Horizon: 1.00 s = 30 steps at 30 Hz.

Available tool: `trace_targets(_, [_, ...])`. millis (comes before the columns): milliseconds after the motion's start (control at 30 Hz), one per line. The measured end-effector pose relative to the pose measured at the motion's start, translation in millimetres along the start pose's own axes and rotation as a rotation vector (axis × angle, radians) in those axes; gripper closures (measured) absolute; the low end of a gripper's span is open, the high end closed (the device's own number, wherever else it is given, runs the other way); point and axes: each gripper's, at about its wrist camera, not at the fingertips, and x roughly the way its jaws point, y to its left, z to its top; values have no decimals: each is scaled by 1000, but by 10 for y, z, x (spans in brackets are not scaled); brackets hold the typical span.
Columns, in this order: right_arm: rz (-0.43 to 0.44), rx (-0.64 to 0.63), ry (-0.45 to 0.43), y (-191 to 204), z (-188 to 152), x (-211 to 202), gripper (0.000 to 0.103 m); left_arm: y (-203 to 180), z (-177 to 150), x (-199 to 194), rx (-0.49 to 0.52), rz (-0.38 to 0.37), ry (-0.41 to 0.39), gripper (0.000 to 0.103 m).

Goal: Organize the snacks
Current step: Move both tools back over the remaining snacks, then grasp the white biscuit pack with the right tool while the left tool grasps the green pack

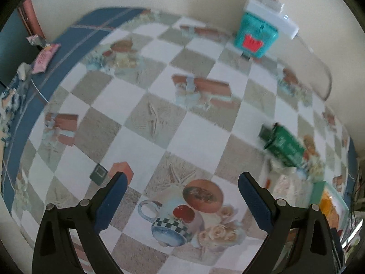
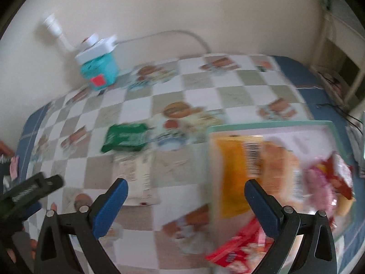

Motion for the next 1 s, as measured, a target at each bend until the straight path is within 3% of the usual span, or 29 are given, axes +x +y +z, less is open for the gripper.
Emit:
trace_targets(200, [17, -89, -4, 416, -38, 210, 1, 135, 74, 179, -32, 24, 19, 5])
trace_targets(533, [-1, -114, 36, 551, -46, 599, 10, 32, 150, 316, 1, -1, 15, 5])
trace_targets(867, [18, -127, 41, 601, -69, 679, 46, -11, 216, 322, 1, -29, 11, 5])
trace_targets(1000, [29, -112, 42, 551, -67, 671, 47, 8, 204, 333, -5, -36, 18, 5])
